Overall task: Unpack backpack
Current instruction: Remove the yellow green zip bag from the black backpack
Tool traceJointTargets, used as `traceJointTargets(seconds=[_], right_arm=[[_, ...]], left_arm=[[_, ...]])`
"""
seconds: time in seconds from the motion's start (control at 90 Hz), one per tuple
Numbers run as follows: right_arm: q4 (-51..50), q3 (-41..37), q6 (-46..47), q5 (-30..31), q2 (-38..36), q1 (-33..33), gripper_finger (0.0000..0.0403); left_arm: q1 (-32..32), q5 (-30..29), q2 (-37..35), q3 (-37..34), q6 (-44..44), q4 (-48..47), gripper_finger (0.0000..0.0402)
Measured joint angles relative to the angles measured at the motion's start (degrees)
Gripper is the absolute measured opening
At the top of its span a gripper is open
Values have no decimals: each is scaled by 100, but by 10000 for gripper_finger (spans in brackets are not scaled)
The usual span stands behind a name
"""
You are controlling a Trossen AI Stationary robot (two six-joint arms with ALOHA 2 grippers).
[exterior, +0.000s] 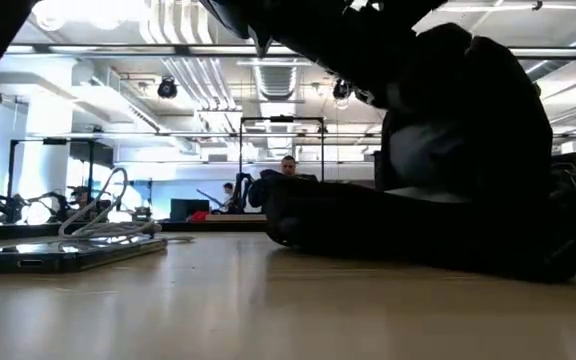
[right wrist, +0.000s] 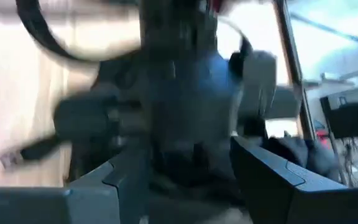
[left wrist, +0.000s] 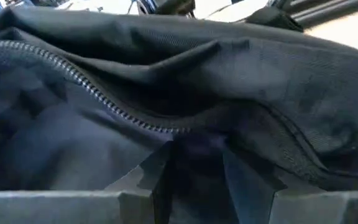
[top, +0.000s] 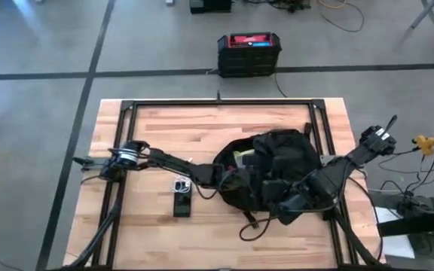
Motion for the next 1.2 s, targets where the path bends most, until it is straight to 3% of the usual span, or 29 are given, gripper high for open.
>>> traceJointTargets(seconds=[0.256,0.411,0.756,0.844,1.044,1.2], right_arm=[[25,8,230,58,-399,107,198],[529,-7,-275,77,-418,-53,199],[622,-541,-646,-1257,-443,-462,199],[495,-766,-426,-1413,-455,-469,199],[-778,-1192,435,-1544,-548,-431,199],[-342,-1750,494,-1546,-689,-410,199]], left_arm=[[-145,46,-212,-46,-5,-274,119],[-147,49,-238,-33,-5,16,119],[-282,258,-417,-53,117,27,119],[-288,173,-538,-57,115,-172,119],[-364,-64,-740,-182,-80,-610,119],[-297,-32,-645,-412,-273,-165,119]])
